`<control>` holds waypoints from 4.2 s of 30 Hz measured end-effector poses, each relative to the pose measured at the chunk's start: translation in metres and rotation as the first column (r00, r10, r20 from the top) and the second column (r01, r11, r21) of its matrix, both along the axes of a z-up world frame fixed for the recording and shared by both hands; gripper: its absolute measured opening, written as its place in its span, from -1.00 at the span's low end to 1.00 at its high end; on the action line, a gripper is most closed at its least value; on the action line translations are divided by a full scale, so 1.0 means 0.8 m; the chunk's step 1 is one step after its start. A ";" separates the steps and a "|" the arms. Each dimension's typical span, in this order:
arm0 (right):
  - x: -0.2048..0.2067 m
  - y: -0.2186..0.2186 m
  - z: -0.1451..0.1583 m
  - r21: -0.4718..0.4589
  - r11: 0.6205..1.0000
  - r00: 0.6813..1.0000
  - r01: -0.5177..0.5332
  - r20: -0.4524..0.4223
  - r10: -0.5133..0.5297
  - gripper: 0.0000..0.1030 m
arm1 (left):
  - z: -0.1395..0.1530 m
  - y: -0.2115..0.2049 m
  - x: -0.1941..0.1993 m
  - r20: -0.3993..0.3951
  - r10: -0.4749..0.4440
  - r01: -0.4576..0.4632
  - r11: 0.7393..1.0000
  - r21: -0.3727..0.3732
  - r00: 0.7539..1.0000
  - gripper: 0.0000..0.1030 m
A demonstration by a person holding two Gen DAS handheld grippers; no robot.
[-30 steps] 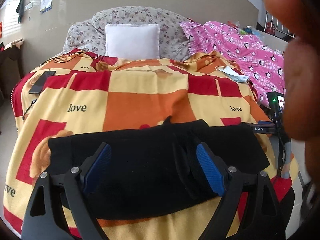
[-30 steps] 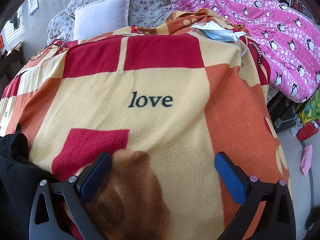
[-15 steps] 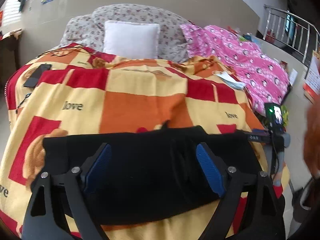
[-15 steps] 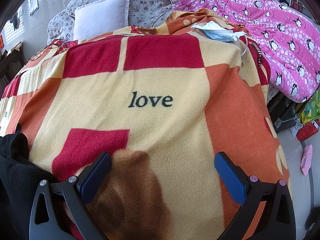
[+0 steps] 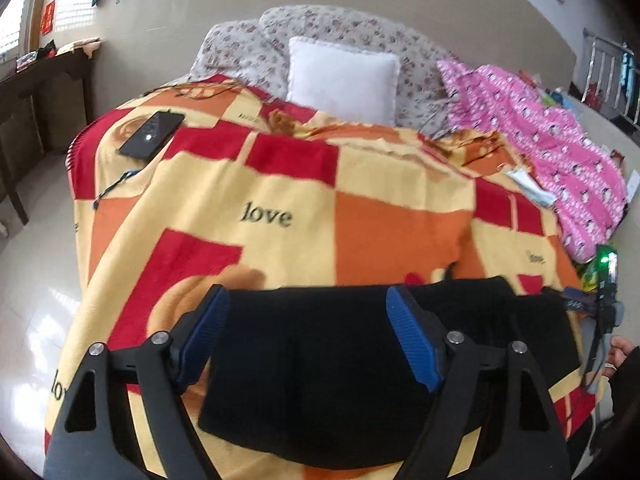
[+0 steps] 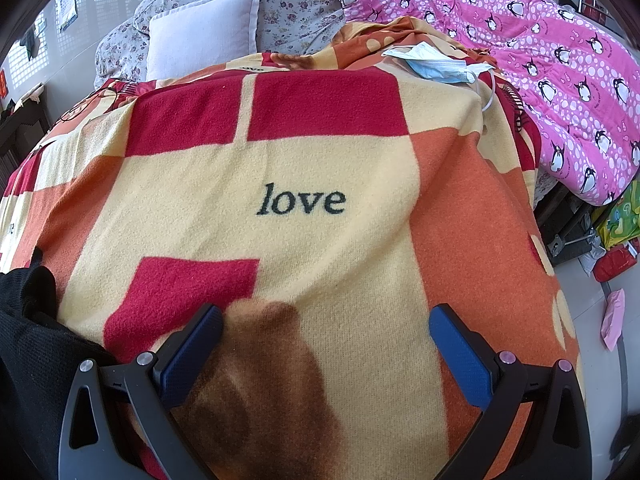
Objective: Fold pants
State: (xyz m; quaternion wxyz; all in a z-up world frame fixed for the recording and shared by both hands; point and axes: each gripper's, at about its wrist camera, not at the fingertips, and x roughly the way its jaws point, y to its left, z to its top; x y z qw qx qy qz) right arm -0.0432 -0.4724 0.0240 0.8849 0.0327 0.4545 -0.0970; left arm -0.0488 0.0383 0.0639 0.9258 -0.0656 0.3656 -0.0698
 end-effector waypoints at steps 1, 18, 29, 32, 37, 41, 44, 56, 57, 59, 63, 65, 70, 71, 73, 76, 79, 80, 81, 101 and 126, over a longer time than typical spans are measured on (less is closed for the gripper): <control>0.000 0.000 0.000 0.000 1.000 1.000 0.000 0.000 0.000 0.99 | -0.005 0.002 0.000 -0.018 0.000 0.000 1.000 -0.009 1.000 0.47; -0.033 0.014 0.032 -0.009 1.000 1.000 0.010 0.029 -0.010 0.99 | -0.022 0.001 -0.009 -0.085 -0.027 0.024 0.999 -0.032 0.996 0.40; -0.082 0.136 0.111 0.037 0.978 0.957 -0.207 0.217 0.194 0.99 | -0.036 0.025 -0.013 -0.125 -0.009 -0.003 0.995 -0.095 0.992 0.40; -0.068 0.211 0.119 0.054 0.914 0.897 -0.402 0.221 0.382 0.99 | -0.043 0.038 -0.016 -0.151 0.009 -0.029 0.991 -0.131 0.988 0.40; -0.034 0.336 0.110 -0.016 0.791 0.775 -0.612 0.187 0.603 0.97 | -0.061 0.056 -0.025 -0.203 0.043 -0.082 0.978 -0.190 0.978 0.40; 0.003 0.420 0.088 -0.027 0.694 0.688 -0.720 0.106 0.718 0.96 | -0.064 0.064 -0.037 -0.200 0.051 -0.100 0.965 -0.243 0.978 0.40; 0.022 0.457 0.067 -0.047 0.653 0.651 -0.756 0.048 0.758 0.86 | -0.065 0.065 -0.040 -0.187 0.074 -0.118 0.965 -0.235 0.980 0.26; 0.065 0.479 0.030 0.116 0.595 0.599 -0.795 0.005 0.801 -0.89 | -0.062 0.061 -0.035 -0.151 -0.035 -0.015 0.948 -0.318 0.988 -0.62; 0.064 0.470 0.039 0.141 0.594 0.603 -0.792 0.034 0.797 -0.91 | -0.055 0.060 -0.036 -0.141 -0.043 -0.007 0.943 -0.334 0.989 -0.62; 0.058 0.443 0.069 0.169 0.599 0.619 -0.783 0.112 0.778 -1.00 | -0.025 0.048 -0.042 -0.076 -0.070 0.042 0.945 -0.326 0.995 -0.62; 0.037 0.357 0.134 0.196 0.654 0.681 -0.731 0.286 0.675 -1.00 | 0.025 0.004 -0.052 0.031 -0.191 0.190 0.919 -0.347 0.981 -0.64; 0.029 0.317 0.152 0.191 0.700 0.718 -0.688 0.316 0.620 -1.00 | 0.040 -0.030 -0.054 0.062 -0.279 0.283 0.895 -0.344 0.958 -0.65; 0.004 0.240 0.160 0.222 0.791 0.809 -0.569 0.321 0.492 -0.65 | 0.032 -0.121 -0.047 0.052 -0.421 0.416 0.857 -0.304 0.906 -0.90; -0.002 0.226 0.159 0.236 0.808 0.829 -0.540 0.314 0.463 -0.46 | 0.023 -0.136 -0.043 0.027 -0.450 0.434 0.841 -0.324 0.893 -0.95; -0.013 0.200 0.155 0.280 0.814 0.851 -0.510 0.305 0.428 0.33 | 0.006 -0.162 -0.036 -0.005 -0.480 0.454 0.832 -0.319 0.877 -0.95; -0.021 0.183 0.139 0.365 0.786 0.863 -0.500 0.289 0.415 0.39 | -0.018 -0.179 -0.029 -0.053 -0.500 0.458 0.827 -0.325 0.865 -0.96; -0.019 0.186 0.117 0.408 0.768 0.870 -0.493 0.251 0.425 0.39 | -0.014 -0.168 -0.040 -0.043 -0.496 0.458 0.830 -0.319 0.868 -0.96; -0.016 0.192 0.110 0.422 0.758 0.868 -0.496 0.243 0.433 0.39 | -0.005 -0.161 -0.047 -0.024 -0.497 0.466 0.829 -0.310 0.868 -0.96; -0.013 0.198 0.104 0.441 0.745 0.865 -0.501 0.235 0.443 0.39 | 0.000 -0.158 -0.051 -0.015 -0.497 0.470 0.829 -0.302 0.867 -0.96; -0.043 0.245 0.137 0.321 0.730 0.796 -0.603 0.299 0.526 -0.78 | 0.037 -0.059 -0.058 0.058 -0.317 0.321 0.918 -0.232 0.947 -0.96; -0.071 0.137 0.112 0.176 0.900 0.910 -0.399 0.195 0.365 -0.27 | 0.010 -0.210 -0.003 -0.075 -0.423 0.415 0.904 -0.106 0.903 -0.95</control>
